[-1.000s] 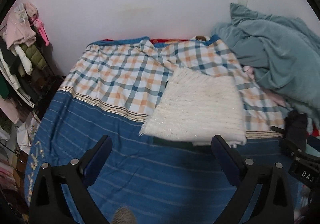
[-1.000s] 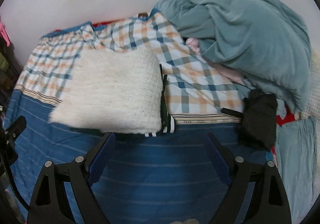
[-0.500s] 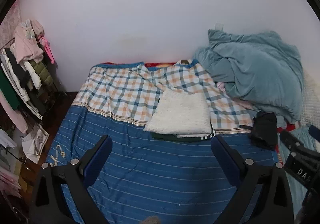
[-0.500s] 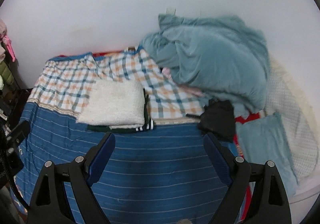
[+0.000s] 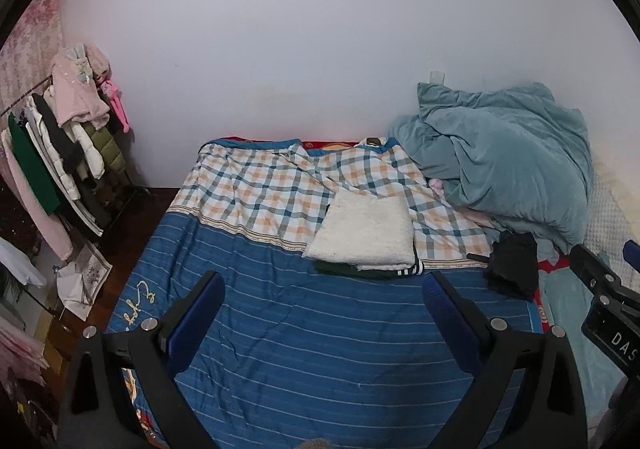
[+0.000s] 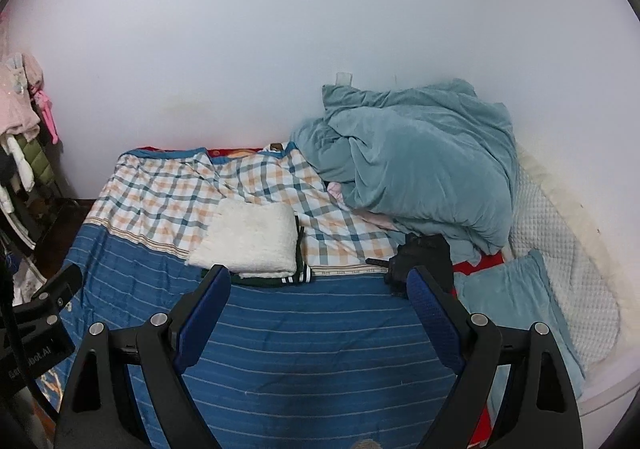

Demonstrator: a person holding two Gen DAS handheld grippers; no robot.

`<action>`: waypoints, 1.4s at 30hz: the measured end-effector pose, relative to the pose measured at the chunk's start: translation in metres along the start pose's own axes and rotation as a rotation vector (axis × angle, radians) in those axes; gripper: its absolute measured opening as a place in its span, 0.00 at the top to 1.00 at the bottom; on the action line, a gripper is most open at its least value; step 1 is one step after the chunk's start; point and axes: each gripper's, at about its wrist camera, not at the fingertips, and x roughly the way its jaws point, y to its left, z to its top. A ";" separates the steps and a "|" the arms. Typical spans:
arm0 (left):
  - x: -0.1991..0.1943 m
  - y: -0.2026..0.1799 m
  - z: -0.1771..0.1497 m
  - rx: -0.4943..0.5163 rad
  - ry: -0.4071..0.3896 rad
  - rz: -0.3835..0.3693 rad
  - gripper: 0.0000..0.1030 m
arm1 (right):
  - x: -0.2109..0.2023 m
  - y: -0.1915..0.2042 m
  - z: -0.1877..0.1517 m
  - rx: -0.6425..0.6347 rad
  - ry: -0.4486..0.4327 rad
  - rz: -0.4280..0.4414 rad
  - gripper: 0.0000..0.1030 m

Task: Fold large clothes

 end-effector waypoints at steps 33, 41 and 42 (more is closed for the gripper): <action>-0.048 0.006 -0.012 -0.009 -0.084 -0.006 0.01 | -0.054 0.001 -0.005 -0.022 -0.059 0.059 0.09; -0.049 0.007 -0.011 -0.014 -0.092 0.001 0.01 | -0.058 0.002 -0.005 -0.021 -0.061 0.069 0.09; -0.049 0.006 -0.011 -0.012 -0.093 0.004 0.01 | -0.059 0.002 -0.005 -0.020 -0.061 0.072 0.09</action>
